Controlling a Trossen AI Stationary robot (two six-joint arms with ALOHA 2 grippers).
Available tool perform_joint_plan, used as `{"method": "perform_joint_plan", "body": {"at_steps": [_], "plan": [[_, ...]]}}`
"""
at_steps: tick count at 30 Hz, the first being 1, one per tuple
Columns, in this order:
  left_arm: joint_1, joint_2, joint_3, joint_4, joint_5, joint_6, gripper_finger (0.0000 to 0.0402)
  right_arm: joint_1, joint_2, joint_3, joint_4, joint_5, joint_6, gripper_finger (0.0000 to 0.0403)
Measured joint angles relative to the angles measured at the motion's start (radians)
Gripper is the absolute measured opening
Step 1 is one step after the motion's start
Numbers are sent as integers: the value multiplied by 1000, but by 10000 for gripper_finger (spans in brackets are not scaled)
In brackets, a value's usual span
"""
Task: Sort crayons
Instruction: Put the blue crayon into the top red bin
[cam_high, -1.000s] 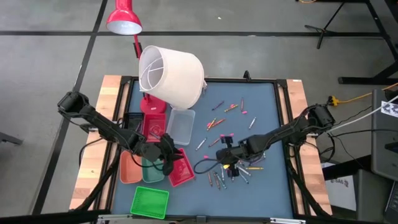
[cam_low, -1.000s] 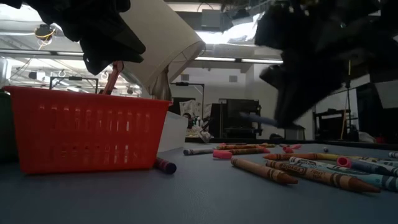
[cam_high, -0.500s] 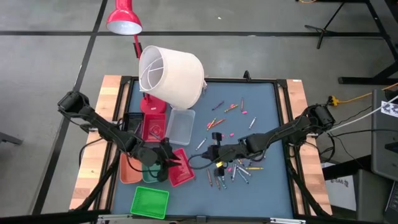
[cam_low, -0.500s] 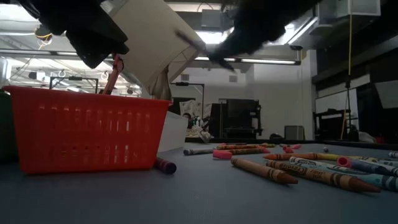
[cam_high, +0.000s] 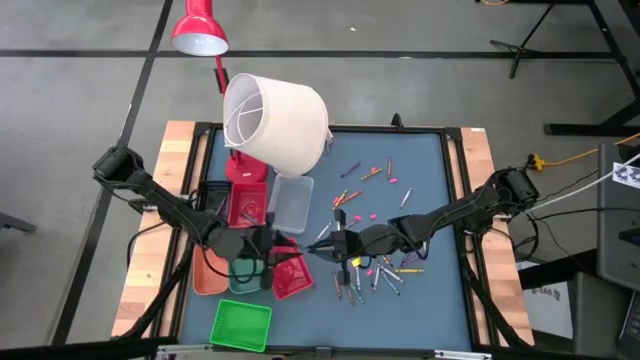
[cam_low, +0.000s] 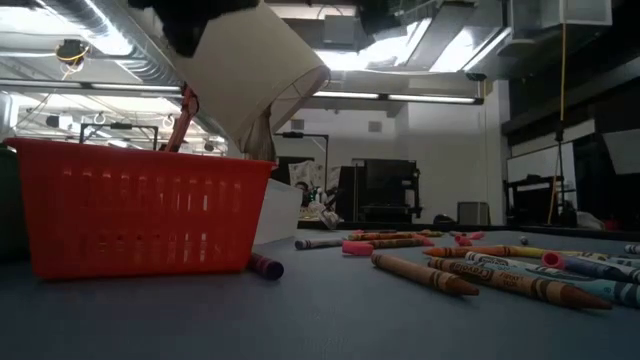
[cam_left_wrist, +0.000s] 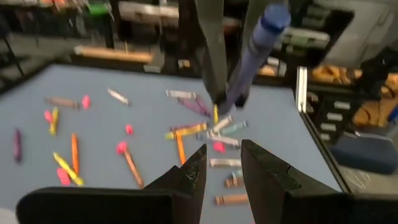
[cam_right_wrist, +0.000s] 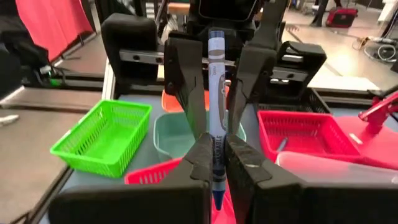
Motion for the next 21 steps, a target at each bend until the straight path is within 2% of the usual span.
{"method": "perform_joint_plan", "body": {"at_steps": [13,21], "plan": [[0,0,0,191,4,196,86,0,0,0,1,0,0,24],[0,0,0,226,11,214,83,0,0,0,1,0,0,24]]}}
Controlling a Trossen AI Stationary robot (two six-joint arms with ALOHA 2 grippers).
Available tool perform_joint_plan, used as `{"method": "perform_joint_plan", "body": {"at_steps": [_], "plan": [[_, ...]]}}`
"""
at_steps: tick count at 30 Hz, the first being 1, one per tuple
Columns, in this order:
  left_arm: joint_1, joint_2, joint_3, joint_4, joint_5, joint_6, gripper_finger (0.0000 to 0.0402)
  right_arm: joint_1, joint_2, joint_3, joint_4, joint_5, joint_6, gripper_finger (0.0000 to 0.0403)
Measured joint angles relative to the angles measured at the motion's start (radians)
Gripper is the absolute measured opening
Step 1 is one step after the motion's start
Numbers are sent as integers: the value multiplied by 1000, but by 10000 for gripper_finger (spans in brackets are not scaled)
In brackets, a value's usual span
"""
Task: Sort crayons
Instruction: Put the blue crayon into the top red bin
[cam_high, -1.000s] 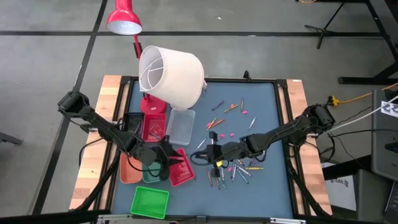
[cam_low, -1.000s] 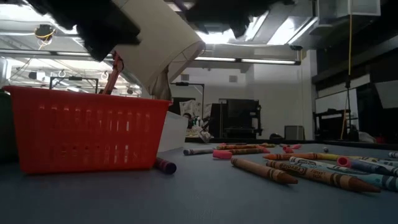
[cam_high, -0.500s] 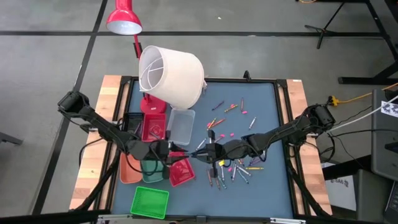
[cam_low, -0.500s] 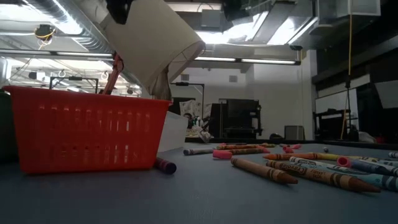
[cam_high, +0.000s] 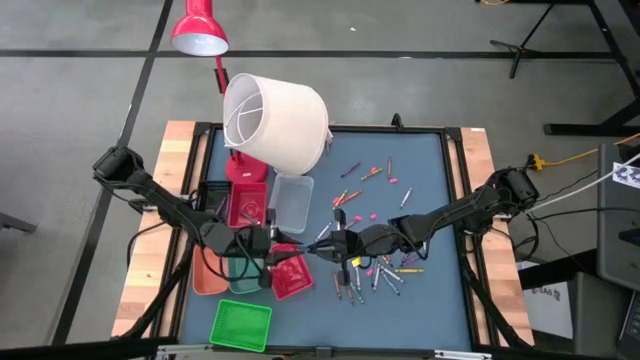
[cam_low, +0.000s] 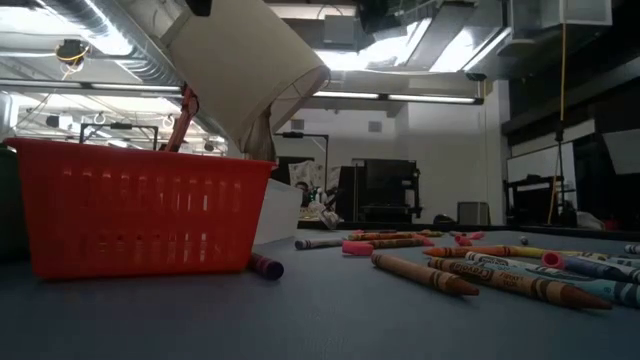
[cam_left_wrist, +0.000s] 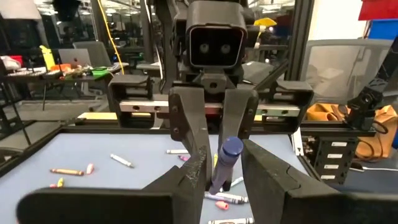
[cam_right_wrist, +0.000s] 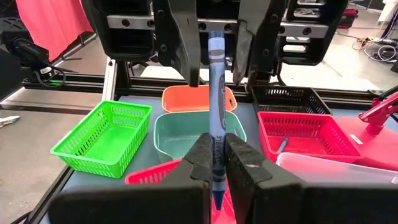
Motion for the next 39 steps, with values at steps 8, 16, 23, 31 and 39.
{"method": "perform_joint_plan", "body": {"at_steps": [8,16,23,31,39], "plan": [[0,0,0,-1,-1,0,32,0,0,0,0,-1,0,24],[0,0,0,-2,-7,0,10,0,0,0,-2,-1,1,39],[-1,-2,0,-12,-5,-20,13,0,0,0,-49,-1,5,111],[-1,-121,0,-272,-5,-160,13,0,0,0,-309,-111,44,140],[-1,-320,0,-688,-15,-402,13,0,0,-10,-526,-208,134,140]]}}
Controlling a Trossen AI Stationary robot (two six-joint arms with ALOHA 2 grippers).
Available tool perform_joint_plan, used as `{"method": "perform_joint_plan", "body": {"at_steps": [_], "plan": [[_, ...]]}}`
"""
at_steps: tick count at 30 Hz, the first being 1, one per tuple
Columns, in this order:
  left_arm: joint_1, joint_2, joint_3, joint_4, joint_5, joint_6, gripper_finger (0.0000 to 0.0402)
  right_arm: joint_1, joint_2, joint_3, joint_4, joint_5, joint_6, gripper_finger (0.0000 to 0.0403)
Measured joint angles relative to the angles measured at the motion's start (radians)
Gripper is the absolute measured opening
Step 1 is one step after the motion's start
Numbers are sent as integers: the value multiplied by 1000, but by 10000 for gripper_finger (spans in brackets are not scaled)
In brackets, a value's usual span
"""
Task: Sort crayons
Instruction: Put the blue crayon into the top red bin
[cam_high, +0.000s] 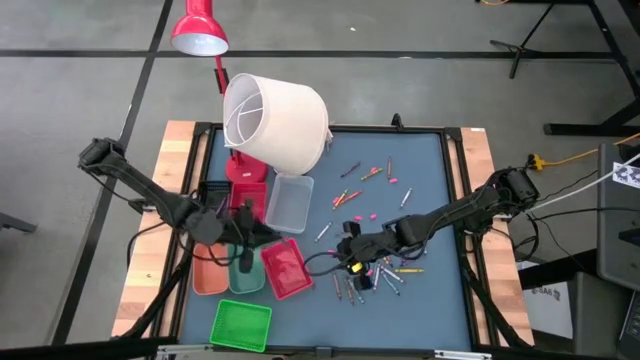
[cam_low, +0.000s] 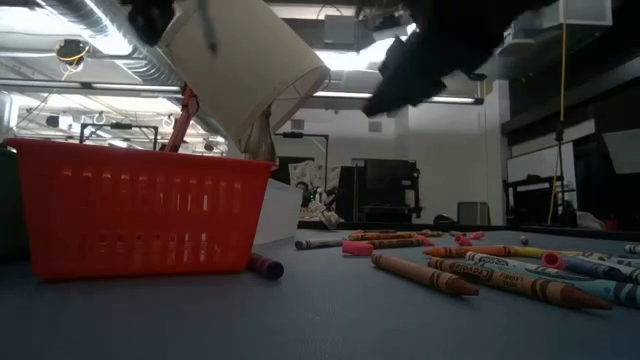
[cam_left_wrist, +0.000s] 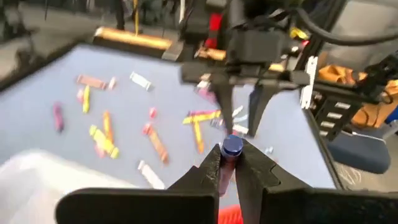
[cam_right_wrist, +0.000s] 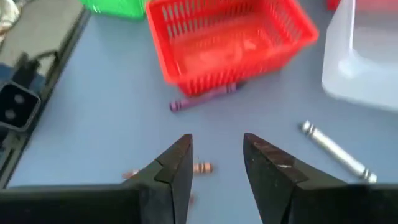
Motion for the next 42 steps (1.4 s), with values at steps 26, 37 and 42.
{"method": "perform_joint_plan", "body": {"at_steps": [26,37,42], "plan": [[149,-103,0,-928,22,-876,13,0,0,-13,-6,-2,9,140],[192,-13,0,-929,37,-861,24,1,0,-13,-14,-120,10,140],[205,14,0,-929,37,-858,26,17,0,-13,-54,-190,44,140]]}}
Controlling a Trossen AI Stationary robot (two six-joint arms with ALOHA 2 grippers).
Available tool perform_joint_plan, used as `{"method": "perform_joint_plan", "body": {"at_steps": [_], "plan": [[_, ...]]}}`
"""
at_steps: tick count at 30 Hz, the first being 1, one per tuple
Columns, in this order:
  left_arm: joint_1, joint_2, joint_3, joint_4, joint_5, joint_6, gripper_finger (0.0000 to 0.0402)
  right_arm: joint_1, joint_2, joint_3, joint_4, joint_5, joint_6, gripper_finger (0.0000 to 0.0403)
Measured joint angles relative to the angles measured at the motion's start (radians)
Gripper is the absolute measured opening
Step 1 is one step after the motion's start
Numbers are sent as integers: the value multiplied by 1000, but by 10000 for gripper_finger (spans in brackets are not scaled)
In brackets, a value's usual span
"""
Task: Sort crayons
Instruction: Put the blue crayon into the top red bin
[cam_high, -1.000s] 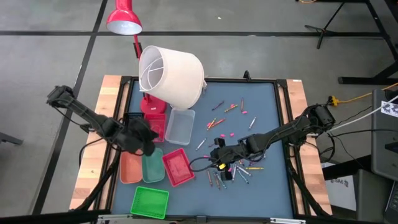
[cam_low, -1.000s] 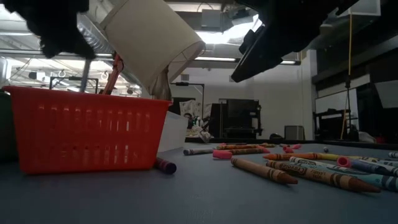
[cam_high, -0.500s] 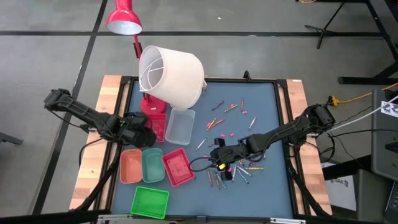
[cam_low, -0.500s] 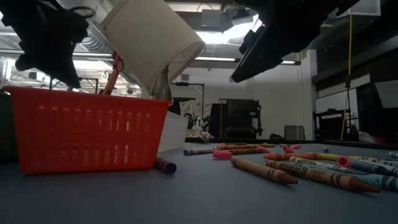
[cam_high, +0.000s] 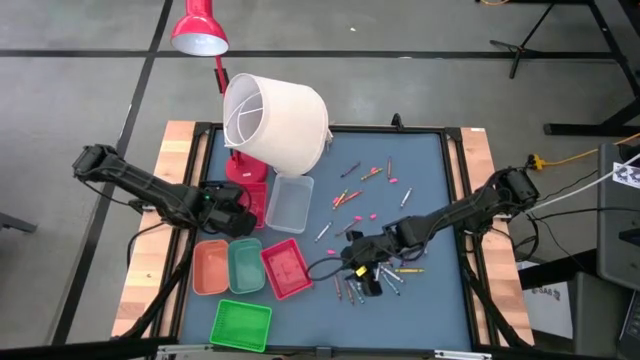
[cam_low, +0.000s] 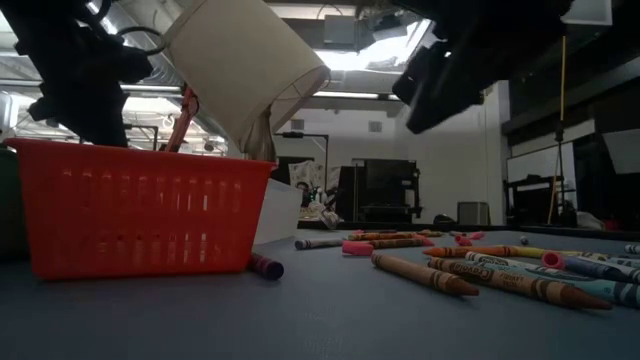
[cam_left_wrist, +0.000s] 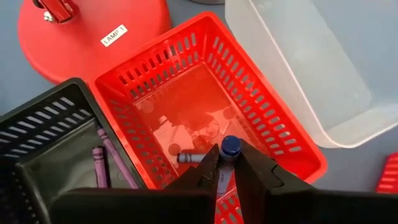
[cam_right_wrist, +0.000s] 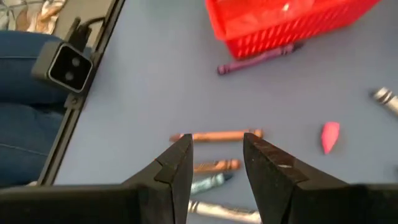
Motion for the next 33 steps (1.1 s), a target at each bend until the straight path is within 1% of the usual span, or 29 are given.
{"method": "perform_joint_plan", "body": {"at_steps": [4,9,14,17,22,26,33], "plan": [[6,6,0,1,0,1,26,31,0,0,-52,0,16,140],[17,6,0,1,-2,11,27,74,0,0,-121,66,14,140],[24,6,0,1,-4,11,27,116,0,0,-189,101,44,140],[23,6,0,1,-9,11,27,141,0,0,-220,102,138,140],[23,6,0,1,-12,12,27,204,0,0,-317,102,362,140],[23,6,0,1,-29,13,27,262,0,0,-390,103,487,140],[23,6,0,1,-29,38,27,348,0,0,-448,179,683,140]]}}
